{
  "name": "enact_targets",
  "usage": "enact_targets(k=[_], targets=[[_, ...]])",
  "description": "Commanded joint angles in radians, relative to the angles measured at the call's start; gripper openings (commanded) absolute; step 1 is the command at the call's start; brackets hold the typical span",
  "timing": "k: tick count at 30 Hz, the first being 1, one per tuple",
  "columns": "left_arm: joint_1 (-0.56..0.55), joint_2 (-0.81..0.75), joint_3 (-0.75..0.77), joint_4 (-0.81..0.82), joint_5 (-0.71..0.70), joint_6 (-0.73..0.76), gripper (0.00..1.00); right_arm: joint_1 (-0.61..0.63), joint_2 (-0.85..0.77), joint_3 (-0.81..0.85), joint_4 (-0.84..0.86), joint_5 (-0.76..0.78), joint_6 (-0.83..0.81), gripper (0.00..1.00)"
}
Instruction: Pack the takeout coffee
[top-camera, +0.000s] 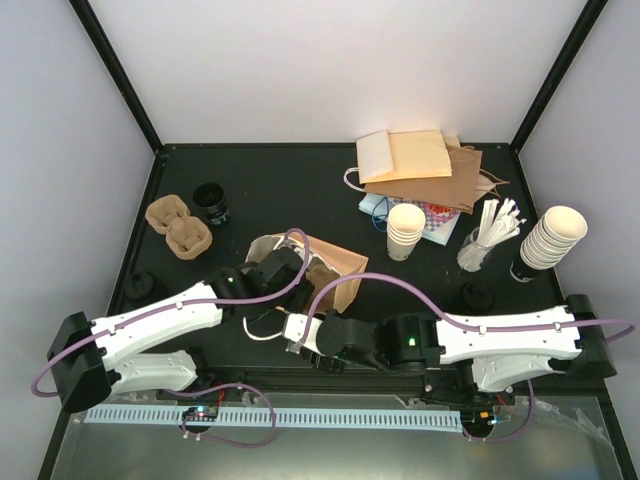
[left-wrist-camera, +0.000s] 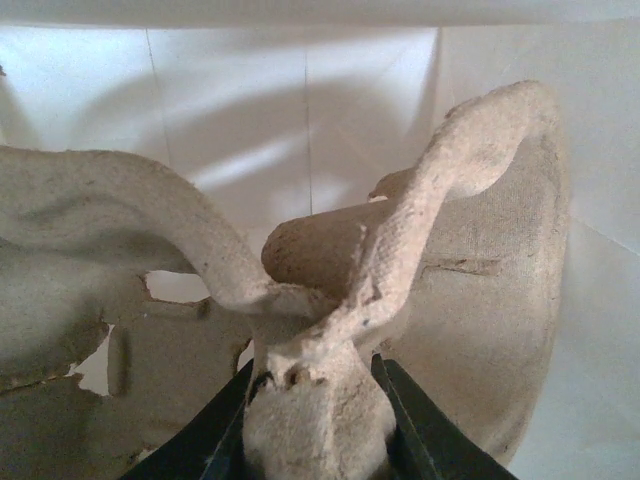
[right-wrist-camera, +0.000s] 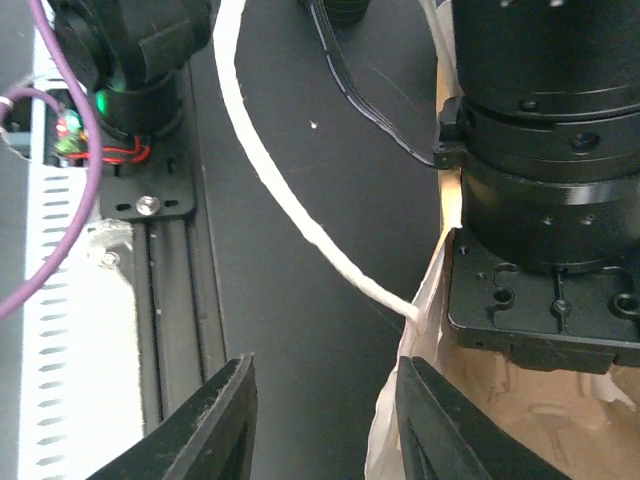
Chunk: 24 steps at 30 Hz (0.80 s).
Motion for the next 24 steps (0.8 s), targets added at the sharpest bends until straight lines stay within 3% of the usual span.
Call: enact_targets(k=[1, 12, 21, 24], targets=[[0.005, 0.011, 0.039, -0.028, 0.023, -0.017, 0.28, 0.031, 0.037, 0.016, 0.027, 0.152, -0.049, 0.42], [0.005, 0.010, 0.040, -0.024, 0.036, -0.010, 0.27, 0.074, 0.113, -0.002, 0.212, 0.338, -0.178, 0.41], [0.005, 0.031, 0.050, -0.032, 0.036, -0.017, 0.27, 0.074, 0.154, 0.024, 0.148, 0.166, -0.224, 0.07], [0.005, 0.045, 0.062, -0.045, 0.035, -0.020, 0.27, 0.075, 0.171, 0.034, 0.111, 0.102, -0.230, 0.01]])
